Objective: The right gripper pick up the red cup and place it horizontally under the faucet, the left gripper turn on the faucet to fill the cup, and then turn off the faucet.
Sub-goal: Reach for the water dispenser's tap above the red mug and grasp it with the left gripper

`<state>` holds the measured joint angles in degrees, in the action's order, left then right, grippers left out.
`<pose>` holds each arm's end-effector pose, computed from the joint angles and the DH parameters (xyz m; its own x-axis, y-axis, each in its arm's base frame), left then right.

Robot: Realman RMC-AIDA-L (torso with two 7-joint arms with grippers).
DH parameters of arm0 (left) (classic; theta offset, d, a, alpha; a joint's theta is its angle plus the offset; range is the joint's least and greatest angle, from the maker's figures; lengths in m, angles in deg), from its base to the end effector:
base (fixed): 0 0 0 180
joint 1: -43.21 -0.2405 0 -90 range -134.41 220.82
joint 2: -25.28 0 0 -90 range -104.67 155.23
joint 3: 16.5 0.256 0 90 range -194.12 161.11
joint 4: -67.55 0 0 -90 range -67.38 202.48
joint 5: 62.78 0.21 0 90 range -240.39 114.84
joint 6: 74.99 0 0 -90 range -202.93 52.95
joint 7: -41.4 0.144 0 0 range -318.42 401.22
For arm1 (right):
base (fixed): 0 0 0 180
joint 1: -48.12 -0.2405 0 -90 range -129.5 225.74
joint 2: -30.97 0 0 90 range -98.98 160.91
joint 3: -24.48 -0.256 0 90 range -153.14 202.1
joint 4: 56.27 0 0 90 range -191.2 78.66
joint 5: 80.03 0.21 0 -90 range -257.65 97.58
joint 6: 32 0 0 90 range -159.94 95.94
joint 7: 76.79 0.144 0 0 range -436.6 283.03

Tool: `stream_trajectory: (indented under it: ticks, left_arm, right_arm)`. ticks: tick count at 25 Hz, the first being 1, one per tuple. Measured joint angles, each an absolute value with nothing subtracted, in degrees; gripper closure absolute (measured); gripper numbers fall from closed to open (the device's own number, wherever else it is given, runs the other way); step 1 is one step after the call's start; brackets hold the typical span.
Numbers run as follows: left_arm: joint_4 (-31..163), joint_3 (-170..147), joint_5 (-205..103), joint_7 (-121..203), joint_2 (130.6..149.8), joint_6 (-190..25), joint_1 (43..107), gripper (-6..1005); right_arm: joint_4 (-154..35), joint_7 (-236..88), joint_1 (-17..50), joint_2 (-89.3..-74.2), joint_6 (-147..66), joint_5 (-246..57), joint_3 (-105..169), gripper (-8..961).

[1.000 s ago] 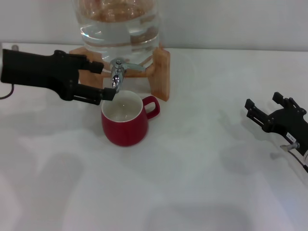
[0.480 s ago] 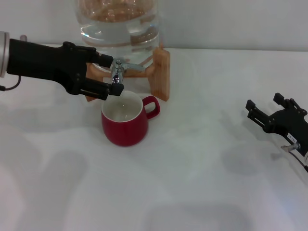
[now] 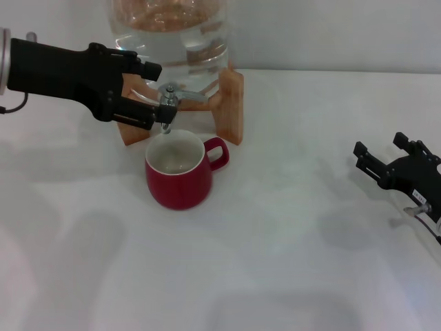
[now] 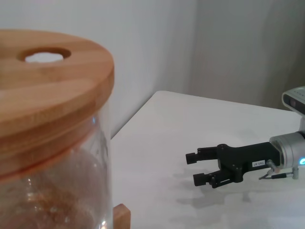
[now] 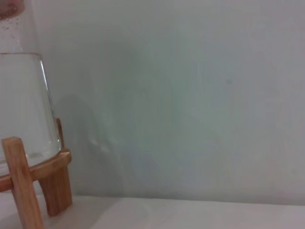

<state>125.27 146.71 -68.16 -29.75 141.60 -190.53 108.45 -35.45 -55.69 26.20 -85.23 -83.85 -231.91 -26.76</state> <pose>-0.1815 0.3828 0.0947 0.9436 0.1643 0.2876 0.2263 -0.9539 -0.1973 0.3114 0.3291 -0.0550 0.6510 -0.1824 -0.7368 -0.7402 -0.3674 -0.5631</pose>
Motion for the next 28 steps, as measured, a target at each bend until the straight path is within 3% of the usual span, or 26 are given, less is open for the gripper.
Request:
stream_trajectory:
  ticks: [17,28]
  left_arm:
    - [122.5,146.7,-63.8,-26.8,139.55,-190.2,109.8,114]
    - [122.4,146.7,-62.6,-24.4,139.34,-188.3,111.4,114]
  right_arm:
    - [-35.4,-55.7,25.5,-85.23,-83.0,-230.4,-26.2,95]
    - [-34.9,-55.7,25.4,-85.23,-82.4,-229.5,-26.1,95]
